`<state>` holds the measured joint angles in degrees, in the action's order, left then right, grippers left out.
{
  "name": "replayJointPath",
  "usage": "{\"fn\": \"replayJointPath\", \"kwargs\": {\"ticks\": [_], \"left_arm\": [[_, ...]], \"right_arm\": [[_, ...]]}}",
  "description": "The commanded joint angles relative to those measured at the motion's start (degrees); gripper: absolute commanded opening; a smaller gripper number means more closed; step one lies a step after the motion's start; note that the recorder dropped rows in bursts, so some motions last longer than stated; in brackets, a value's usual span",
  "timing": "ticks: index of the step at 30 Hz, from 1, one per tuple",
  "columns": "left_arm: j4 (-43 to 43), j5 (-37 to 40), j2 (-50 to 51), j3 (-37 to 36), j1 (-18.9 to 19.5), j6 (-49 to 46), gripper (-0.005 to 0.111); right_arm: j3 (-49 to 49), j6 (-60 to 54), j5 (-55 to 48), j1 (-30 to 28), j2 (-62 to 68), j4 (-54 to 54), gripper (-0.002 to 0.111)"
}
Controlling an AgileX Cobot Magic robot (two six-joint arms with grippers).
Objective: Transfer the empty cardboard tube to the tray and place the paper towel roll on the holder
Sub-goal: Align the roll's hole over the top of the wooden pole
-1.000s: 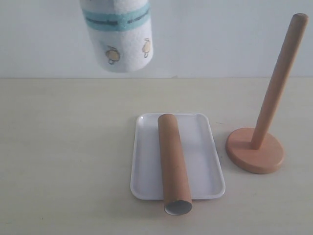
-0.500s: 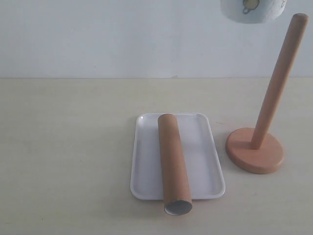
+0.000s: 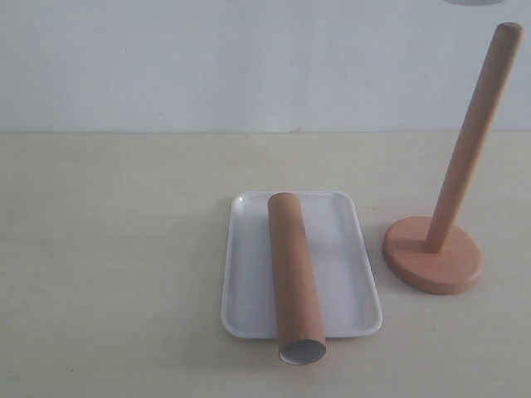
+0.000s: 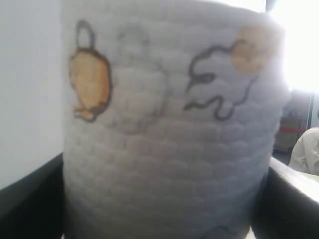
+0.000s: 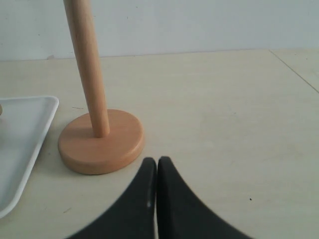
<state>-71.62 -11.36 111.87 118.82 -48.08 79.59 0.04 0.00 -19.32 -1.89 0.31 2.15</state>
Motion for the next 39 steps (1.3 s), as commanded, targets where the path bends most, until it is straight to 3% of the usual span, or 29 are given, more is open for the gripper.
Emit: {"fn": "replayJointPath", "kwargs": {"ticks": [1,16,34,39], "left_arm": [[0.67,-0.23,1.17,2.66,-0.58,1.29,0.004],[-4.72,4.16,7.45,12.24,-2.48,7.53,0.004],[-13.88,4.77,10.44,12.24,-2.56,14.26,0.004],[-19.53,3.01,10.44,12.24,-2.56,23.29,0.004]], "right_arm": [[-0.04,0.00,0.14,-0.27,-0.31,0.05,0.000],[-0.04,0.00,0.14,-0.27,-0.31,0.05,0.000],[-0.04,0.00,0.14,-0.27,-0.31,0.05,0.000],[-0.04,0.00,0.14,-0.27,-0.31,0.05,0.000]]}}
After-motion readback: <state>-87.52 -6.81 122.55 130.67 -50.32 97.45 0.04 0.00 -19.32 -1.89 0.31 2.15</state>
